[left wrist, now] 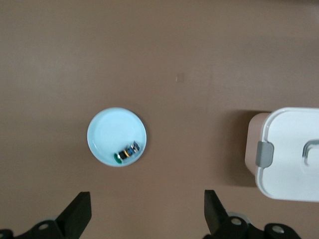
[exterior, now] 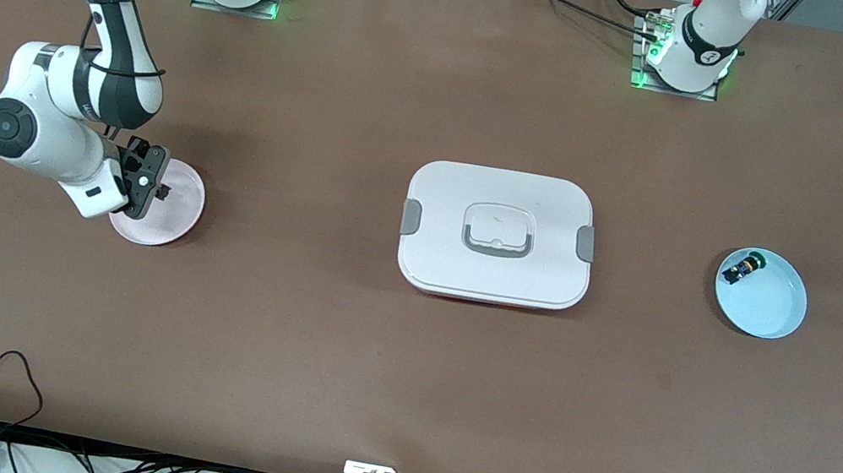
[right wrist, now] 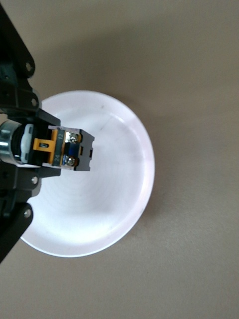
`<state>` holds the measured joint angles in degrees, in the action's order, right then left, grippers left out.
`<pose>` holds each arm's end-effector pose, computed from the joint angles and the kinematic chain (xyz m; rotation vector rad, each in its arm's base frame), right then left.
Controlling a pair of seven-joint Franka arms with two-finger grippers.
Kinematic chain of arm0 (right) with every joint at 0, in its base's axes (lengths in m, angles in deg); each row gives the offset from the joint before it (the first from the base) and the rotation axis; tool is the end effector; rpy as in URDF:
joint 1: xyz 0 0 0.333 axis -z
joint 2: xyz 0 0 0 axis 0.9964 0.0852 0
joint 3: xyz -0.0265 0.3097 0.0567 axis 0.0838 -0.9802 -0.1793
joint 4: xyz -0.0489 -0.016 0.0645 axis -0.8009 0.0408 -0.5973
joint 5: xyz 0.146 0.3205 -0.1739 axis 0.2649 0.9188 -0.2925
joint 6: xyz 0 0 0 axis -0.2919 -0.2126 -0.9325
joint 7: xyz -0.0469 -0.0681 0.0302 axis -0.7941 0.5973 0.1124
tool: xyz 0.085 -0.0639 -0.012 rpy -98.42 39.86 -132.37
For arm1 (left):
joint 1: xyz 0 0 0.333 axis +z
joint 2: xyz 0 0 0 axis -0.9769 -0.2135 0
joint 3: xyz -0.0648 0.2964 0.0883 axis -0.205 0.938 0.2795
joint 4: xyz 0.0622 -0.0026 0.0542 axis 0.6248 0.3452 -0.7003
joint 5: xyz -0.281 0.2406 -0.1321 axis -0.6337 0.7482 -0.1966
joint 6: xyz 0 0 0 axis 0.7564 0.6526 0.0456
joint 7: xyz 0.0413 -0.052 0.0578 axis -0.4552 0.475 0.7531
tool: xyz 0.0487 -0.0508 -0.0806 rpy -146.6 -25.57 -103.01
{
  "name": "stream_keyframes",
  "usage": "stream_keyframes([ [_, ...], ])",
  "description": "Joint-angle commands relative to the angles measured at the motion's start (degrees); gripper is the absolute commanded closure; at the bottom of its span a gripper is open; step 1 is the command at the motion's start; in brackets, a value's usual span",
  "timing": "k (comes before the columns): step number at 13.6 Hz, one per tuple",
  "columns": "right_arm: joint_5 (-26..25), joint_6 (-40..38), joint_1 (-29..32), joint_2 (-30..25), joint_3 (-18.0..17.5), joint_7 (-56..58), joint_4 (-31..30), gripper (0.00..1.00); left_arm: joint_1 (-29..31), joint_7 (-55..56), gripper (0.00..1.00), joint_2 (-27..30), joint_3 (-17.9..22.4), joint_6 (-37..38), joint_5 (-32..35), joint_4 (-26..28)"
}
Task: Transfer orange switch to right arm and place
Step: 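Lower the orange switch onto the white plate with the right gripper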
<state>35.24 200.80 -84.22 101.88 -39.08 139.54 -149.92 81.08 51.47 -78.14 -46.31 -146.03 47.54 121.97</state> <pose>0.5845 0.0062 0.2454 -2.3035 -2.0083 0.2204 0.5700 0.0375 0.6329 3.1176 0.2819 -0.0428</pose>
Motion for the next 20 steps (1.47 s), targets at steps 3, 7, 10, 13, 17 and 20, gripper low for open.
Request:
stream_keyframes([
  [3, -0.9, 10.6, 1.0, -2.2, -0.8, 7.7, -7.5, 0.88, -1.4, 11.9, 0.0, -1.2, -0.1, 1.9, 1.2, 0.8],
  [7, -1.7, 16.7, 1.0, -0.2, -0.8, 9.4, -9.1, 0.88, -1.7, 11.8, 0.0, -2.2, 0.2, 1.6, 1.3, 0.6],
  [10, -1.8, 19.3, 1.3, 0.2, -0.8, 9.8, -10.9, 0.87, -2.4, 11.5, 0.0, -2.2, 0.4, 1.7, 1.4, 0.7],
  [13, -1.5, 19.6, 2.2, 0.9, -0.8, 9.0, -11.3, 0.51, -2.1, 7.9, 0.0, -2.2, 0.4, 0.5, 1.1, 0.5],
  [17, -0.4, 17.8, 2.7, -0.8, -0.8, 8.5, -10.6, 0.0, -0.4, 7.5, 0.0, -2.4, 0.5, 0.6, -3.0, -0.3],
  [20, 2.5, 13.9, 2.4, -4.2, -0.8, 0.1, -7.9, 0.0, -0.1, 7.5, 0.0, -2.7, 0.5, 0.8, -3.2, 0.2],
])
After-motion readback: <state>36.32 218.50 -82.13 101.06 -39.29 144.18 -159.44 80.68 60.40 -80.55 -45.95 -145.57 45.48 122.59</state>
